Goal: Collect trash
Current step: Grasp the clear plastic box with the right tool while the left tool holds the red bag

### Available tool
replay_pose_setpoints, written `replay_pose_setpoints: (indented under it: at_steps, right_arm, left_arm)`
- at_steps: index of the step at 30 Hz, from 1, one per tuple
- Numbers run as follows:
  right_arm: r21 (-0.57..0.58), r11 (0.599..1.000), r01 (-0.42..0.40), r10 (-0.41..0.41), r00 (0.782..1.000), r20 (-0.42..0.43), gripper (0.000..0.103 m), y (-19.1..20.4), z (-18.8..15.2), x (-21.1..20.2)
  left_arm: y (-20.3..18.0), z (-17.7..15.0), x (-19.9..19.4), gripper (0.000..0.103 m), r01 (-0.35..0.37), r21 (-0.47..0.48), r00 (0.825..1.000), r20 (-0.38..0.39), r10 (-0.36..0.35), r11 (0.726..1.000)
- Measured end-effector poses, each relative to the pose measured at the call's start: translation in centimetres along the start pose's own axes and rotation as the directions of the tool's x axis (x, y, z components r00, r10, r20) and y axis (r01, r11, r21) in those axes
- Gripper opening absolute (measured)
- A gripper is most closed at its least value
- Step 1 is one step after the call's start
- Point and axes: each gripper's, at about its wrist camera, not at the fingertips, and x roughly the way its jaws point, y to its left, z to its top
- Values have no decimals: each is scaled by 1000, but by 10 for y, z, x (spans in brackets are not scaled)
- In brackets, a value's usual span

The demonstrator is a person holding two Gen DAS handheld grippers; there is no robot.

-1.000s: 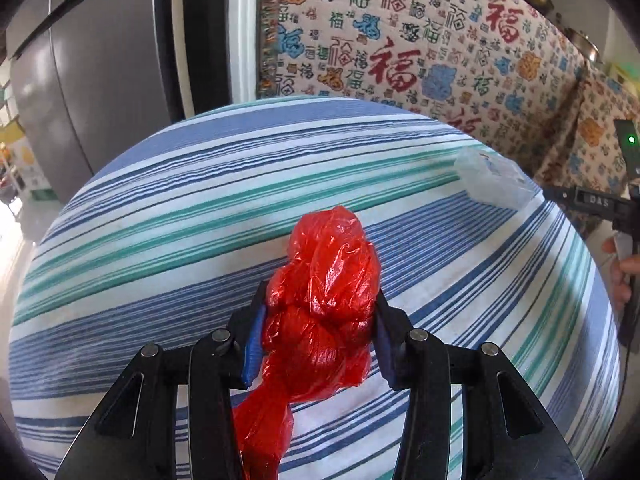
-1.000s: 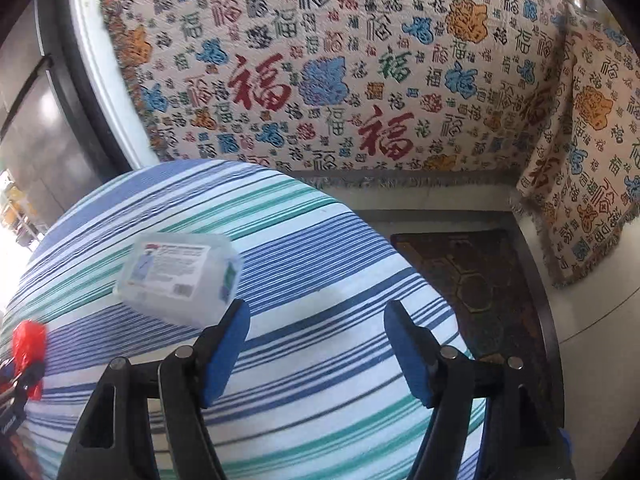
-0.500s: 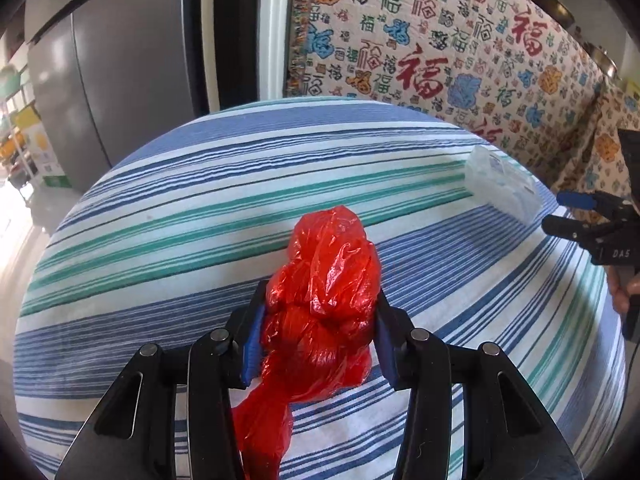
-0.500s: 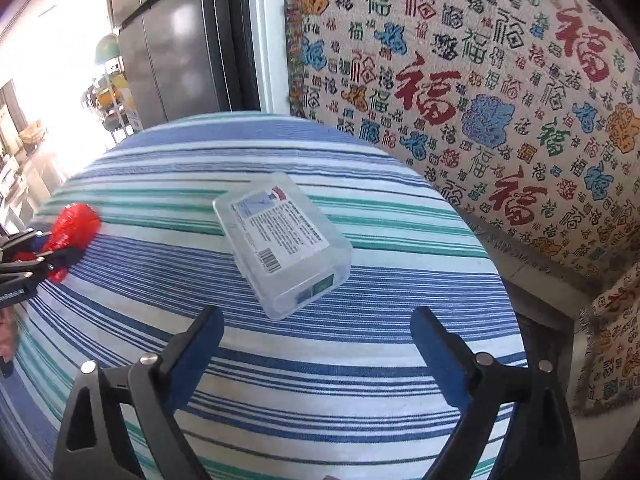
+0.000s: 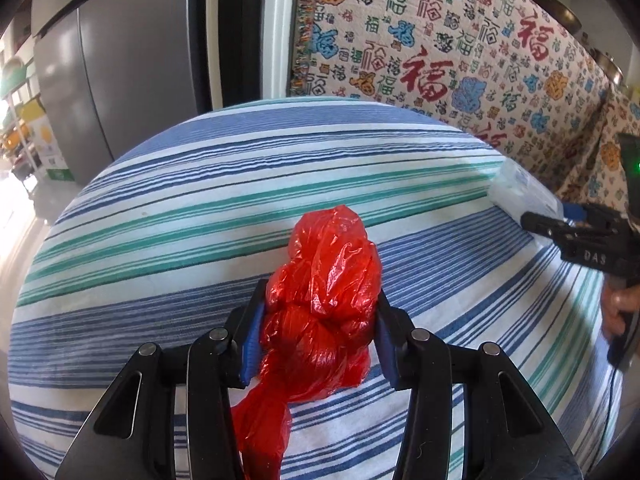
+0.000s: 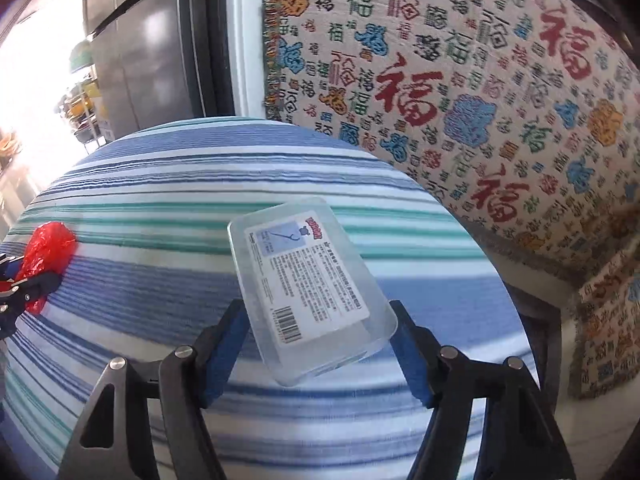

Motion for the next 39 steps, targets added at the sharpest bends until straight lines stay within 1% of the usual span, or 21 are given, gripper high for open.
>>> replay_pose_setpoints:
  at_steps: [1, 3, 7, 9, 10, 11, 12, 14, 15, 17, 18, 19, 20, 21, 32, 36, 39]
  right_arm:
    - [5, 1000, 23, -23, 1000, -7, 71, -3, -11, -10]
    - [19, 998, 66, -66, 998, -19, 71, 5, -43, -33]
    - [74, 996, 49, -49, 999, 3, 71, 19, -105, -80]
    - [81, 995, 58, -60, 998, 27, 72, 27, -121, -92]
    - [71, 996, 59, -60, 998, 19, 72, 32, -125, -95]
    - [63, 996, 63, -64, 998, 11, 72, 35, -127, -95]
    - [57, 996, 69, -70, 998, 8, 75, 38, -128, -95]
    - [49, 996, 71, -72, 997, 7, 76, 38, -127, -94]
    - [58, 996, 62, -62, 998, 4, 76, 36, -127, -93]
    - [94, 995, 19, -18, 1000, -5, 76, 29, -128, -91]
    - [115, 993, -4, 4, 1000, -6, 81, 25, -129, -92]
    - [124, 992, -14, 16, 1000, -10, 93, 23, -130, -91]
    - [114, 993, -23, 26, 999, -23, 99, 25, -131, -89]
    - [89, 996, -19, 22, 999, -40, 103, 30, -131, -86]
    - [91, 996, -22, 26, 999, -35, 103, 31, -131, -87]
    - [90, 996, -22, 25, 999, -34, 103, 31, -131, -87]
    - [90, 996, -22, 25, 999, -34, 103, 30, -131, -87]
  left_arm:
    - [-5, -3, -3, 48, 14, -3, 1000, -2, -14, 1000]
    - [-21, -13, -9, 48, 58, 14, 998, -12, -58, 998]
    - [-60, -39, -27, 48, 102, 66, 995, -15, -102, 993]
    - [-74, -48, -34, 48, 118, 83, 993, -22, -117, 990]
    - [-79, -51, -36, 51, 111, 95, 994, -22, -109, 989]
    - [-82, -53, -37, 54, 97, 107, 995, -24, -95, 990]
    - [-84, -54, -37, 59, 94, 114, 995, -27, -91, 989]
    - [-86, -54, -36, 81, 96, 125, 995, -37, -92, 987]
    - [-88, -54, -34, 86, 89, 134, 995, -44, -84, 987]
    - [-96, -56, -30, 100, 80, 181, 995, -67, -69, 980]
    - [-102, -58, -27, 102, 65, 211, 996, -79, -49, 975]
    - [-108, -60, -25, 103, 42, 247, 996, -87, -21, 968]
    - [-109, -60, -26, 103, 43, 252, 996, -84, -22, 967]
    - [-107, -60, -26, 103, 49, 245, 996, -87, -29, 968]
    - [-105, -60, -26, 103, 50, 248, 996, -87, -29, 968]
    - [-96, -59, -28, 103, 83, 295, 994, -96, -57, 952]
    - [-80, -54, -28, 103, 46, 250, 996, -85, -25, 967]
